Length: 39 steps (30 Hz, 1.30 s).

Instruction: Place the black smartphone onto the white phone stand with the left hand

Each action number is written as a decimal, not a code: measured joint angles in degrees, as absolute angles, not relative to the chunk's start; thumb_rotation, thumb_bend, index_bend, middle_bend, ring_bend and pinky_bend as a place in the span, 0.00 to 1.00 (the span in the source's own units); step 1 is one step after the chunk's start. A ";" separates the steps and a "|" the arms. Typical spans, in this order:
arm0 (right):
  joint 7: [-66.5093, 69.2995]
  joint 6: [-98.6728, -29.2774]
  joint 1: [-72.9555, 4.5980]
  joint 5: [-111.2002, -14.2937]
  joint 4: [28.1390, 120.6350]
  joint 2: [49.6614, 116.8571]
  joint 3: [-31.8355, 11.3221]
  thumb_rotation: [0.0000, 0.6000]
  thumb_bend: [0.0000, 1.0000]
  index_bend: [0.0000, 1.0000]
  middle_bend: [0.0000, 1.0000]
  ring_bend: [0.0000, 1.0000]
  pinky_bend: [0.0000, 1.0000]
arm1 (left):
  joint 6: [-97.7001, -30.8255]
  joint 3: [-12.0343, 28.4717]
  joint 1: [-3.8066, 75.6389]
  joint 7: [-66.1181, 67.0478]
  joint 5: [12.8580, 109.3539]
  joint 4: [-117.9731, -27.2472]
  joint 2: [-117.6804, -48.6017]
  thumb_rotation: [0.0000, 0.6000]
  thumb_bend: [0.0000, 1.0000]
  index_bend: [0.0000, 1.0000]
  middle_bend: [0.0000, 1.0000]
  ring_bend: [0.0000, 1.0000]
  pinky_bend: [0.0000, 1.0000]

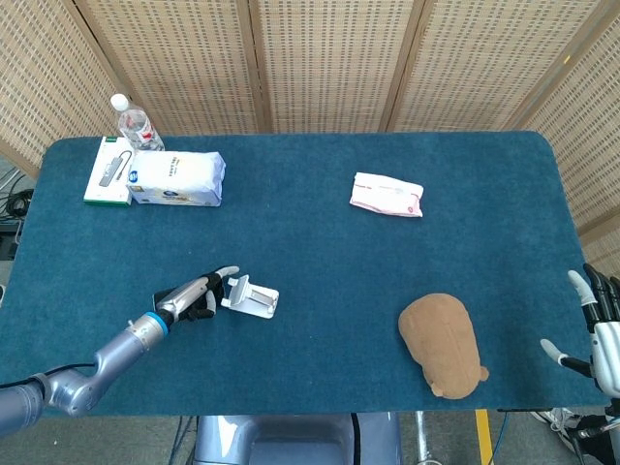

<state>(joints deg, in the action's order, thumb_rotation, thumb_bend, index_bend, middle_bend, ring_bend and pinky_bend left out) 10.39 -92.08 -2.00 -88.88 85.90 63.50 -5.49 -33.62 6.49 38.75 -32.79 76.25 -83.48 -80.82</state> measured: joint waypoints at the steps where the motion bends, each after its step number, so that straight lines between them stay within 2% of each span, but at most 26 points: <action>1: 10.45 -92.12 -1.98 -88.84 85.87 63.49 -5.51 1.00 0.10 0.00 0.00 0.00 0.00 | -33.87 6.18 38.63 -32.92 76.69 -83.94 -80.67 1.00 1.00 0.00 0.00 0.00 0.00; 16: 10.85 -92.26 -1.91 -88.81 85.80 63.39 -5.52 1.00 0.10 0.00 0.00 0.00 0.00 | -38.62 3.96 37.09 -36.99 81.33 -86.76 -79.57 1.00 0.98 0.00 0.00 0.00 0.00; 17: 10.85 -92.22 -1.91 -88.83 85.80 63.40 -5.50 1.00 0.10 0.00 0.00 0.00 0.00 | -39.52 3.93 36.83 -37.27 81.72 -86.83 -79.48 1.00 0.94 0.00 0.00 0.00 0.00; 19: 10.84 -92.21 -1.92 -88.86 85.81 63.39 -5.48 1.00 0.10 0.00 0.00 0.00 0.00 | -41.19 3.90 36.37 -37.59 82.40 -86.88 -79.34 1.00 0.77 0.00 0.00 0.00 0.00; 21: 10.84 -92.28 -1.90 -88.87 85.82 63.39 -5.49 1.00 0.10 0.00 0.00 0.00 0.00 | -43.47 3.85 35.70 -37.74 83.21 -86.86 -79.06 1.00 0.44 0.00 0.00 0.00 0.00; 23: 10.96 -92.32 -1.87 -88.84 85.83 63.36 -5.50 1.00 0.10 0.00 0.00 0.00 0.00 | -45.96 3.78 34.88 -37.41 83.81 -86.72 -78.50 1.00 0.17 0.00 0.00 0.00 0.00; 24: 10.99 -92.33 -1.85 -88.83 85.84 63.34 -5.50 1.00 0.10 0.00 0.00 0.00 0.00 | -46.84 3.74 34.60 -36.89 83.88 -86.66 -78.21 1.00 0.07 0.00 0.00 0.00 0.00; 25: 11.06 -92.35 -1.84 -88.83 85.86 63.32 -5.50 1.00 0.10 0.00 0.00 0.00 0.00 | -47.40 3.70 34.45 -36.05 83.81 -86.62 -77.93 1.00 0.04 0.00 0.00 0.00 0.00; 28: 11.03 -92.40 -1.85 -89.00 85.92 63.30 -5.46 1.00 0.10 0.00 0.00 0.00 0.00 | -47.63 3.63 34.18 -30.75 82.57 -86.77 -76.96 1.00 0.02 0.00 0.00 0.00 0.00; 34: 11.06 -92.56 -1.79 -89.25 86.07 63.25 -5.33 1.00 0.10 0.00 0.00 0.00 0.00 | -50.61 3.74 33.14 -9.36 76.40 -88.68 -76.37 1.00 0.02 0.00 0.03 0.00 0.00; 39: 11.66 -92.55 -1.75 -89.10 85.98 63.12 -5.37 1.00 0.10 0.00 0.00 0.00 0.00 | -54.15 3.54 32.44 11.99 67.38 -91.76 -77.02 1.00 0.14 0.03 0.08 0.01 0.01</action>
<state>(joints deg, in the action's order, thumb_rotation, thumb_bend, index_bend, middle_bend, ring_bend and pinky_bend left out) 11.66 -92.55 -1.75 -89.10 85.98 63.12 -5.37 -54.15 3.54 32.44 11.99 67.38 -91.76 -77.02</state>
